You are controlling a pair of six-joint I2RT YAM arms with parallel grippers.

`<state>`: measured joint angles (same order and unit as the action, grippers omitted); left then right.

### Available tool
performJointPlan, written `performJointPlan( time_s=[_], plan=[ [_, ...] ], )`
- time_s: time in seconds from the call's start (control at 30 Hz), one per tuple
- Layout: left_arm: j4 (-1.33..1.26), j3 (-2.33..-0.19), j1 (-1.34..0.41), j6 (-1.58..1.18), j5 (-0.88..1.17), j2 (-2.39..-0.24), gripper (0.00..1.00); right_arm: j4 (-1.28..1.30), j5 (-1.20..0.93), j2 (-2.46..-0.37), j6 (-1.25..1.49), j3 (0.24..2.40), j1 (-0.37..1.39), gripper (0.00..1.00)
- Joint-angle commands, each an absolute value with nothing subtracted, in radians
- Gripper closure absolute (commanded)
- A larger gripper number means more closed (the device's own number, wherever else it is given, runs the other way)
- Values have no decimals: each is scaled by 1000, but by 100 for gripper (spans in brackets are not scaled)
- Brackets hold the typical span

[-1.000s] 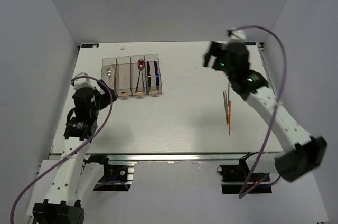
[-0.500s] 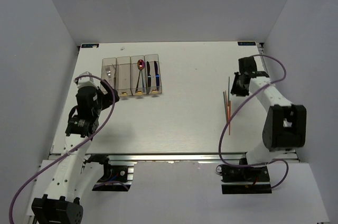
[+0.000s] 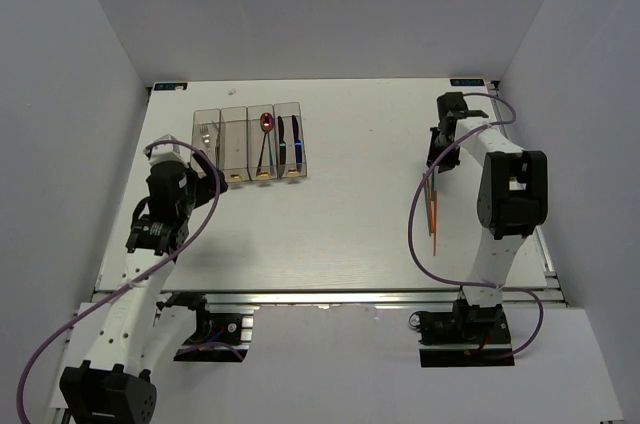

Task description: Sort the eating utensils into containers

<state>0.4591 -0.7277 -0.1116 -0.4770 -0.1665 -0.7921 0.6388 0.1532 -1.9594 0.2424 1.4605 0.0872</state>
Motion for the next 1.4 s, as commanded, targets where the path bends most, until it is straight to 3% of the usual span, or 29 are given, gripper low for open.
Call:
performJointPlan(
  time_s=[0.0, 0.37, 0.63, 0.73, 0.87, 0.93, 1.03, 1.13, 1.23, 1.27, 1.37],
  plan=[
    [449, -727, -115, -466, -150, -801, 2, 666, 164, -1960, 216, 1474, 84, 68],
    [448, -727, -114, -463, -138, -799, 2, 606, 143, -1976, 206, 1353, 77, 71],
    [451, -729, -115, -463, -141, -801, 2, 597, 113, -1994, 204, 1374, 75, 100],
    [448, -729, -117, -466, -133, -795, 2, 606, 135, -1985, 218, 1407, 75, 100],
    [417, -764, -117, -501, -26, -784, 2, 614, 188, -1881, 245, 1433, 75, 100],
    [396, -831, -117, -532, 121, -790, 2, 601, 189, -1818, 256, 1433, 83, 100],
    [243, -894, -117, -624, 280, -802, 2, 572, 167, -1709, 244, 1431, 203, 100],
    [175, -936, -117, -728, 429, -892, 2, 531, -117, -1640, 247, 1431, 325, 100],
    [-101, -888, -150, -906, 591, -959, 3, 213, -636, -1501, 381, 1272, 437, 100],
    [-145, -850, -162, -961, 601, -962, 4, 10, -702, -1480, 438, 1229, 463, 100],
    [-135, -844, -189, -953, 607, -976, 4, -197, -781, -1453, 607, 1144, 552, 100]
  ],
)
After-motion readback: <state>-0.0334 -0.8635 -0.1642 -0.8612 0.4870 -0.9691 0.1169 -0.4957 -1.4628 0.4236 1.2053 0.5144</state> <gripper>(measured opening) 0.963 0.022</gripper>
